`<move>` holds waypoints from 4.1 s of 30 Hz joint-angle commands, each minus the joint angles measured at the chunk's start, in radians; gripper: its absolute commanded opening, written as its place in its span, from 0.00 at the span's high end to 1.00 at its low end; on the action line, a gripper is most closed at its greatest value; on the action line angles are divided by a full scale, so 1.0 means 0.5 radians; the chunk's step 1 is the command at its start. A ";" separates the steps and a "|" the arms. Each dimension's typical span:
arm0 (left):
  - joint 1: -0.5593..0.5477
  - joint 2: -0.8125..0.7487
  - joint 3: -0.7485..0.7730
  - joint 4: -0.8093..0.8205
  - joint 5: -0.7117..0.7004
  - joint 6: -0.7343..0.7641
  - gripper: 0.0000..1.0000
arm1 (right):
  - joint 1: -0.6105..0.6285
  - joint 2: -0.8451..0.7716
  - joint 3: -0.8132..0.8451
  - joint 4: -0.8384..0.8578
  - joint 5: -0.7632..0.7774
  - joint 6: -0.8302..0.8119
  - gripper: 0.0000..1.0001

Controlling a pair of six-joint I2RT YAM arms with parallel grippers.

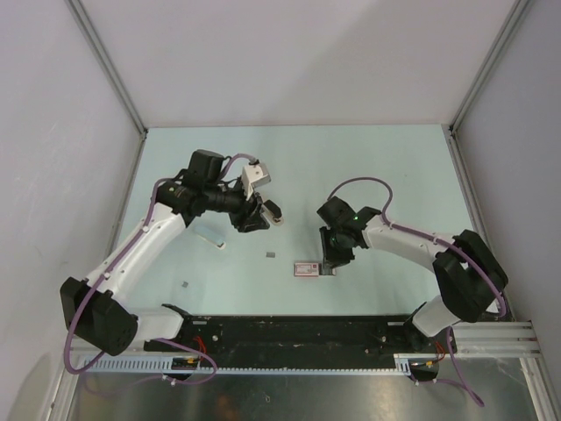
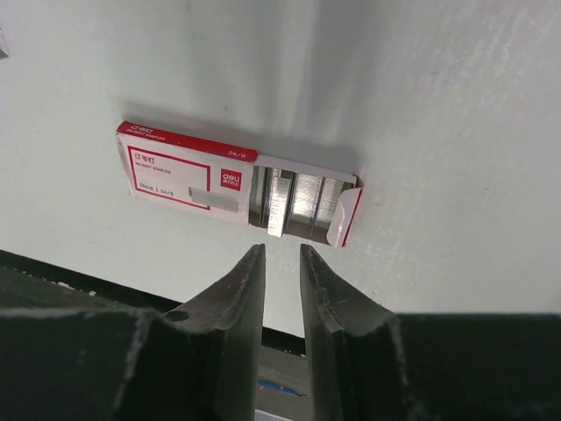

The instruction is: Unload the staples from the stapler

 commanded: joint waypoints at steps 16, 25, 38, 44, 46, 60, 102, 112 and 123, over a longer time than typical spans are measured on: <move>-0.017 -0.099 -0.062 0.021 0.007 0.080 0.43 | 0.081 0.161 0.071 0.082 0.057 0.040 0.69; -0.016 -0.110 -0.072 0.019 0.004 0.088 0.43 | 0.096 0.221 0.103 0.098 0.067 0.049 0.69; -0.017 -0.117 -0.083 0.021 0.004 0.105 0.43 | 0.097 0.252 0.114 0.073 0.090 0.058 0.81; -0.016 -0.124 -0.089 0.020 0.001 0.107 0.43 | 0.095 0.222 0.117 0.066 0.086 0.059 0.85; -0.016 -0.125 -0.090 0.019 0.001 0.105 0.43 | 0.095 0.200 0.121 0.062 0.082 0.062 0.86; -0.016 -0.133 -0.088 0.021 0.006 0.096 0.43 | 0.079 -0.004 0.164 0.008 0.024 0.094 0.87; -0.016 -0.171 -0.073 0.017 -0.043 0.107 0.43 | 0.148 0.897 0.714 -0.448 1.278 -0.087 0.61; -0.016 -0.183 -0.078 0.018 -0.044 0.118 0.42 | 0.052 0.684 0.702 -0.348 0.915 -0.177 0.55; -0.017 -0.181 -0.096 0.017 -0.034 0.132 0.42 | -0.178 0.539 0.604 -0.191 0.727 -0.311 0.49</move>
